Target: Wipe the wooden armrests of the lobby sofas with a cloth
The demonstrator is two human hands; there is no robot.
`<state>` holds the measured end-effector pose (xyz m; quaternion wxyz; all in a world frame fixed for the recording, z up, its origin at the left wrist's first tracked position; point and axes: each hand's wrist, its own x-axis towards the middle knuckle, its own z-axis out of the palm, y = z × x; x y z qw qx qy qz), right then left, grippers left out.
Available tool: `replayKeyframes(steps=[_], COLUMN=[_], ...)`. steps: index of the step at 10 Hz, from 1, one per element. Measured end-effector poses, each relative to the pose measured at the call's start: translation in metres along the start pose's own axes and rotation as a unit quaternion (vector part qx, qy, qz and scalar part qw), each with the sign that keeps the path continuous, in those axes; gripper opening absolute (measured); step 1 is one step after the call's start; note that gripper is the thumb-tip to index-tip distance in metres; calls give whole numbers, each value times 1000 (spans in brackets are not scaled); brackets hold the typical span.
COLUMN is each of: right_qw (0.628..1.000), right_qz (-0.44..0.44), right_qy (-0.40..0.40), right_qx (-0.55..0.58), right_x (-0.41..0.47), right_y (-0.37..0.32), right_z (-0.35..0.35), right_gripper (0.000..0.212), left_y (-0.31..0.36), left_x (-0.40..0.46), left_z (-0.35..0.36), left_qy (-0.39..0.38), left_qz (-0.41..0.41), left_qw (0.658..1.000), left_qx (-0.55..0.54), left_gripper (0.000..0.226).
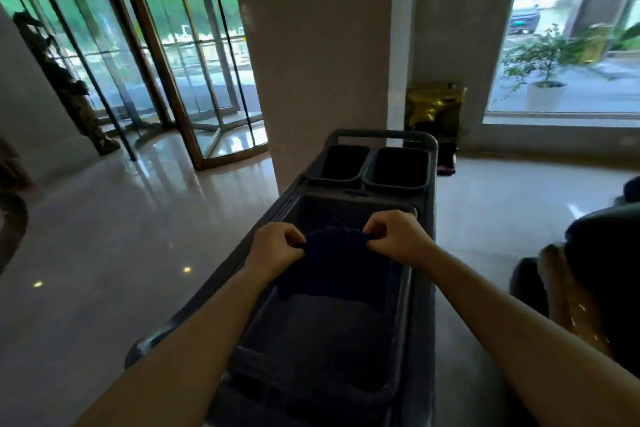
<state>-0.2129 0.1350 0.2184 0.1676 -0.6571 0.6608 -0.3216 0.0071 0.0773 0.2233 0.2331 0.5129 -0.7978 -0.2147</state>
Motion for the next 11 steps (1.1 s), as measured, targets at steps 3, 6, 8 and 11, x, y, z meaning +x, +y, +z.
replayKeyframes(steps=[3, 6, 8, 11], right_qw=[985, 962, 955, 944], right_qz=[171, 274, 297, 329], right_qy=[31, 3, -18, -31], right_qx=[-13, -12, -13, -12], right_x=[25, 27, 35, 52], right_y=[35, 78, 100, 111], right_z=[59, 112, 130, 138], right_gripper=[13, 13, 12, 16], left_y=[-54, -99, -113, -116], left_x=[80, 109, 121, 140], left_z=[50, 112, 142, 145], left_qy=[-117, -219, -268, -286], left_qz=[54, 39, 20, 3], left_qw=[992, 975, 963, 957], left_qx=[-8, -18, -14, -38], left_gripper=[13, 14, 14, 17])
